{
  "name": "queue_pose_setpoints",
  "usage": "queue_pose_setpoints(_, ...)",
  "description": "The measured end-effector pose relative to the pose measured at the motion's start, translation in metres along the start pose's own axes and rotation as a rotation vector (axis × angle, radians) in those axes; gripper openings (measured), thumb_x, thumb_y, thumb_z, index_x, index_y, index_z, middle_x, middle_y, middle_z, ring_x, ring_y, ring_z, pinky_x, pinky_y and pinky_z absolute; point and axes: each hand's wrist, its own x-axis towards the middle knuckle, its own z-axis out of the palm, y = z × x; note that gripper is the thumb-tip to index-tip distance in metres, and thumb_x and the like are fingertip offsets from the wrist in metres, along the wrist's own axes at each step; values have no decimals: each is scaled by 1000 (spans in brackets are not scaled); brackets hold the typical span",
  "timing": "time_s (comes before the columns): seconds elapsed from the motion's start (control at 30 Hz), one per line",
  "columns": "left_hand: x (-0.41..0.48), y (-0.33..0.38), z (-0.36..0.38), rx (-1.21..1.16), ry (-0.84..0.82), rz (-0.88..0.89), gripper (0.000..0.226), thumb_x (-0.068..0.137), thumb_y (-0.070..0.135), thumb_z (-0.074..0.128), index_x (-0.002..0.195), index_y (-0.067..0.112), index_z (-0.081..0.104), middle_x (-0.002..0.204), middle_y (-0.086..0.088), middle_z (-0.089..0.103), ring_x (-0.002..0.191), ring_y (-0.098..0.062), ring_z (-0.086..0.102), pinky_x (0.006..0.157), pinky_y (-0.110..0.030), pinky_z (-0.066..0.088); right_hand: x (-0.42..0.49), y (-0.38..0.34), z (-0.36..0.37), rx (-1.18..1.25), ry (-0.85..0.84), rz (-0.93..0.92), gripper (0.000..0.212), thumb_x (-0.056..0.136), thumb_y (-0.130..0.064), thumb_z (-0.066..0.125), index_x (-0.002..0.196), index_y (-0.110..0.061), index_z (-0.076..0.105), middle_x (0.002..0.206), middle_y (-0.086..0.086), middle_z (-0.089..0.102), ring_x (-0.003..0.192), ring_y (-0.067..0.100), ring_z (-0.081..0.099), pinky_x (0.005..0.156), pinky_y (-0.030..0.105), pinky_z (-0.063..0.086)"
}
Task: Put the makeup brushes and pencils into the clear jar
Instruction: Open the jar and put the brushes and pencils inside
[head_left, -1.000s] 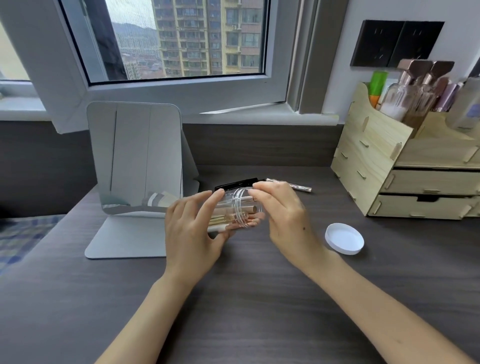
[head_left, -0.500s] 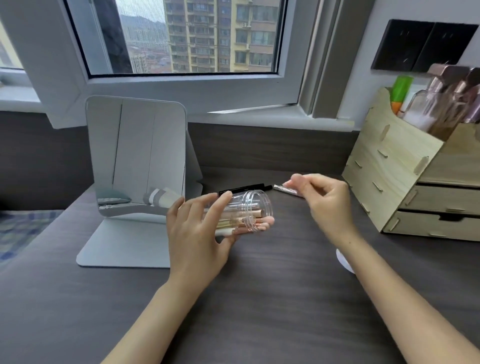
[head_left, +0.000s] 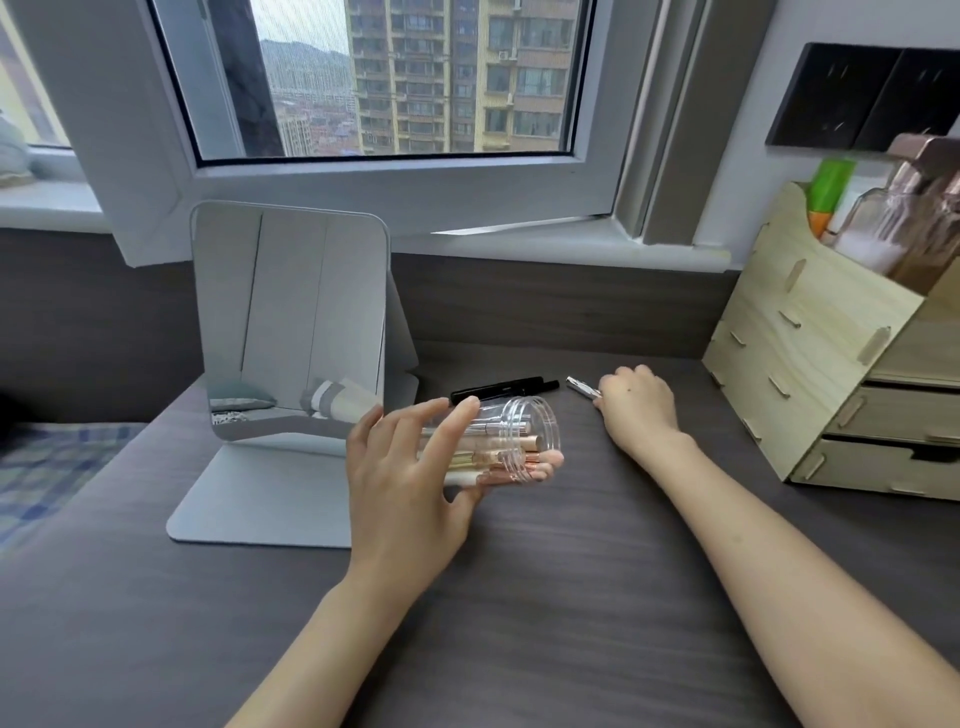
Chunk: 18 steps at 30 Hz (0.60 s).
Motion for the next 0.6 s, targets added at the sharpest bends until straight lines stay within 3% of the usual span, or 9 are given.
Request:
queue_pose_setpoints(0.13, 1, -1, 0, -8, 14, -7, 75, 60, 31, 84, 125, 26, 47, 115, -5, 63, 106, -23, 57, 98, -49, 36, -10, 9, -9, 366, 101, 146, 23, 90, -23, 55, 103, -8, 67, 105, 12, 68, 101, 32, 57, 79, 36, 46)
queue_pose_setpoints(0.23, 1, -2, 0, -21, 35, -27, 74, 60, 32, 84, 124, 25, 48, 115, -4, 64, 107, -20, 53, 98, -49, 36, -32, 14, -33, 930, 180, 235, 17, 86, -18, 63, 96, -7, 71, 82, 5, 70, 77, 18, 64, 66, 23, 47)
queue_pose_setpoints(0.3, 1, -3, 0, -41, 40, -45, 73, 60, 32, 83, 124, 25, 48, 115, -5, 64, 107, -20, 53, 98, -48, 37, -56, 14, -58, 1394, 57, 208, 14, 86, -13, 63, 93, -5, 71, 70, 1, 65, 61, 11, 57, 51, 14, 46)
queue_pose_setpoints(0.4, 2, -3, -2, -80, 54, -59, 68, 62, 36, 79, 123, 23, 50, 114, -4, 64, 103, -22, 55, 96, -45, 38, -87, 14, -90, 1868, -145, 136, 15, 77, -21, 64, 85, -11, 72, 64, -2, 66, 62, 12, 56, 53, 16, 51)
queue_pose_setpoints(0.47, 2, 0, -3, -98, 65, -58, 66, 63, 39, 76, 121, 22, 52, 112, -3, 64, 102, -19, 54, 95, -41, 37, -102, 11, -105, 2074, -152, 114, 22, 65, -26, 68, 80, -11, 73, 66, 1, 70, 64, 12, 64, 58, 21, 56)
queue_pose_setpoints(0.6, 1, 8, -9, -152, 82, -48, 67, 60, 38, 78, 120, 20, 52, 110, -1, 65, 102, -14, 52, 96, -36, 34, -119, -5, -119, 2146, 156, 75, 34, 65, -12, 70, 95, -12, 56, 78, 11, 67, 71, 20, 69, 63, 29, 59)
